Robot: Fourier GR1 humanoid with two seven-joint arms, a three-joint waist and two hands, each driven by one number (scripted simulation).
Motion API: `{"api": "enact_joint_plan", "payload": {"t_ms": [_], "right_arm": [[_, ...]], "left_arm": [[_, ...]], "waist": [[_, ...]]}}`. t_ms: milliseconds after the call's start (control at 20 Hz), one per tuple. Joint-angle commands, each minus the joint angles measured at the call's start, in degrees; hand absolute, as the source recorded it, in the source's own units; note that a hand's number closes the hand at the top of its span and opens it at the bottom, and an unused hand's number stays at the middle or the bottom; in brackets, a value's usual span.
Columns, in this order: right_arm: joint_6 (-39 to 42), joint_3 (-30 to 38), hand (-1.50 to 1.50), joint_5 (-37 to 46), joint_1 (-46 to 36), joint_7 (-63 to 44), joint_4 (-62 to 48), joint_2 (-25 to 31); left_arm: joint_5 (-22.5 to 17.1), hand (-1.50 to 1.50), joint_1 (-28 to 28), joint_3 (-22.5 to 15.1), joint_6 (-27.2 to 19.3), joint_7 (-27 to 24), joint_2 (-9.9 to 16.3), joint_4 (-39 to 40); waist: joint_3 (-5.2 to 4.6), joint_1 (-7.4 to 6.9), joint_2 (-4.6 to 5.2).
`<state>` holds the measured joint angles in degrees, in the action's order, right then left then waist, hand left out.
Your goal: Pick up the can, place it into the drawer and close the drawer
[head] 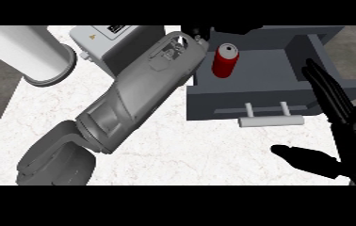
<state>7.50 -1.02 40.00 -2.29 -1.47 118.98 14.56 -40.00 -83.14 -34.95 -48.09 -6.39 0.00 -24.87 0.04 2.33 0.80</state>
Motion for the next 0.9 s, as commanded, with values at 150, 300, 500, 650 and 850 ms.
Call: {"api": "enact_joint_plan", "payload": {"t_ms": [150,300,500,650,850], "right_arm": [[-6.92,-6.39,-1.5,15.47,-1.41,2.19,-12.11,-0.47],[-10.45,-5.9,-1.5,18.65,-2.65,3.53,-19.44,-0.62],[-14.5,-4.48,-1.5,19.27,-7.89,1.64,-24.62,-4.41],[-19.94,-4.45,-1.5,20.64,-8.03,4.17,-31.87,-6.19],[-23.97,-2.14,-1.5,22.57,-14.86,5.0,-43.08,-6.88]], "left_arm": [[0.9,-1.5,0.02,0.66,-1.27,2.44,0.0,-1.93],[2.26,-1.5,1.6,0.72,0.32,4.57,2.33,-5.35],[4.79,-1.5,2.42,-1.24,-0.91,10.51,6.26,-11.1],[4.83,-1.5,3.64,-0.37,2.04,13.57,11.79,-14.99],[6.48,-1.5,8.59,-1.37,1.72,14.48,14.61,-20.52]], "waist": [[0.0,-2.06,-0.59],[-0.01,-3.42,-0.94],[-0.02,-4.2,-1.34],[-0.02,-4.18,-1.24],[-0.01,-4.77,-1.02]]}}
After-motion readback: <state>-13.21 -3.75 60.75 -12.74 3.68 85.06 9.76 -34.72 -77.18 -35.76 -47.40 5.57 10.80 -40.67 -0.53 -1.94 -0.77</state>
